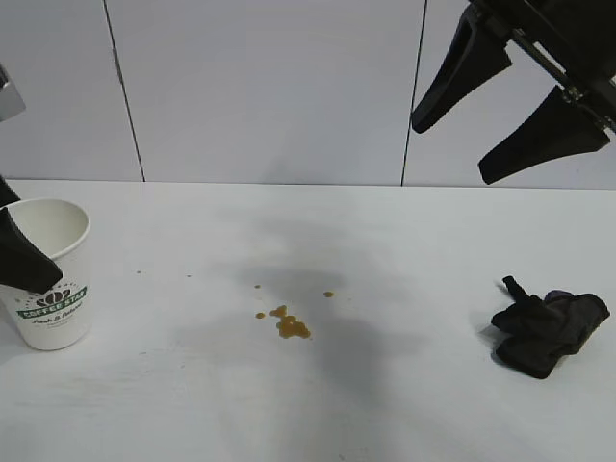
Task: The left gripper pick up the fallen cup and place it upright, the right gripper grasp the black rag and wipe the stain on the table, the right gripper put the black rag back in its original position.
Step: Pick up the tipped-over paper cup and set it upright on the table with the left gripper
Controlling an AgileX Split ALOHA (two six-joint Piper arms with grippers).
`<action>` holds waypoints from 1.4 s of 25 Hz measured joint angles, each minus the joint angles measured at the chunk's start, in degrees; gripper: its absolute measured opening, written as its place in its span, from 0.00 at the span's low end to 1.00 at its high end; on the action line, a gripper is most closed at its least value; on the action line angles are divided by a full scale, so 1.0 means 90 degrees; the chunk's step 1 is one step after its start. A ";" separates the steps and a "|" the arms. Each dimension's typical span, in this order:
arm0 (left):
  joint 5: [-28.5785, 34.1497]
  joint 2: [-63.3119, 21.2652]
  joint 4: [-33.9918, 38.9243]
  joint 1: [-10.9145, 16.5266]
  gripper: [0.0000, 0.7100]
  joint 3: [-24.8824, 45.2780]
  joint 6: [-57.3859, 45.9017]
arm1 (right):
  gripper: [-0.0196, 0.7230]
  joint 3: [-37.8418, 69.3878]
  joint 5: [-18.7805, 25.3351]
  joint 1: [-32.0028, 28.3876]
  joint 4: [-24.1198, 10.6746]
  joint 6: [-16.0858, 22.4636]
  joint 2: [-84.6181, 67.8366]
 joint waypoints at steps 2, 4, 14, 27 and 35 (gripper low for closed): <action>-0.0031 0.0000 0.0000 0.0000 0.93 0.0000 0.0000 | 0.63 0.0000 0.0000 0.0000 0.0000 0.0000 0.0000; -0.0055 0.0000 0.0000 0.0000 0.93 0.0000 -0.0022 | 0.63 0.0000 0.0005 0.0000 0.0000 0.0000 0.0000; -0.0268 0.0000 0.0000 0.0000 0.93 0.0000 -0.0236 | 0.63 0.0000 0.0005 0.0000 0.0000 0.0000 0.0000; -0.0219 0.0000 0.0062 0.0000 0.98 0.0005 -0.0880 | 0.63 0.0000 -0.0001 0.0000 -0.0007 0.0000 0.0000; -0.0447 0.0000 0.0182 0.0000 0.98 0.0305 -0.0981 | 0.63 0.0000 -0.0001 0.0000 -0.0007 0.0000 0.0000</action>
